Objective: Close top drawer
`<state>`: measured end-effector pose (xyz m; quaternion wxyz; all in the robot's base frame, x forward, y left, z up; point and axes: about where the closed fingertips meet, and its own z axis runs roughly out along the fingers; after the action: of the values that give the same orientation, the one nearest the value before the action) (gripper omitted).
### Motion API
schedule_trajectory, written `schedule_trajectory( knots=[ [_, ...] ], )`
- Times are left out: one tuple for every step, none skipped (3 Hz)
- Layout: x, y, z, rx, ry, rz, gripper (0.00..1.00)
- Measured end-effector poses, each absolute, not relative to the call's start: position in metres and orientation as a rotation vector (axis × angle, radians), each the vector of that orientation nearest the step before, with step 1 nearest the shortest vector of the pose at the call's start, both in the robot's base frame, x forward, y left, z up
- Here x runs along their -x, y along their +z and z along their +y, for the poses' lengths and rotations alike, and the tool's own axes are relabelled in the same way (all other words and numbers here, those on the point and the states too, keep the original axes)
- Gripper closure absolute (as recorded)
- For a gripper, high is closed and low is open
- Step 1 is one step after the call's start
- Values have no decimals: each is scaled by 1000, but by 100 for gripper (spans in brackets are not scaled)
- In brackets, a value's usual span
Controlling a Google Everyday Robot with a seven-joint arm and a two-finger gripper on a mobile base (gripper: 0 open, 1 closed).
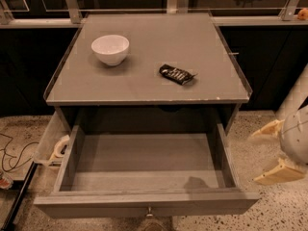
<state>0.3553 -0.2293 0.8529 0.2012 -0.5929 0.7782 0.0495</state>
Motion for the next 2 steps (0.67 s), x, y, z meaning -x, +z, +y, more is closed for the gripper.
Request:
schedule_trajectory(
  knots=[
    [-341,823,-229,1618,192,2130,66],
    [-329,791,-224,1579,254,2108,89]
  ],
)
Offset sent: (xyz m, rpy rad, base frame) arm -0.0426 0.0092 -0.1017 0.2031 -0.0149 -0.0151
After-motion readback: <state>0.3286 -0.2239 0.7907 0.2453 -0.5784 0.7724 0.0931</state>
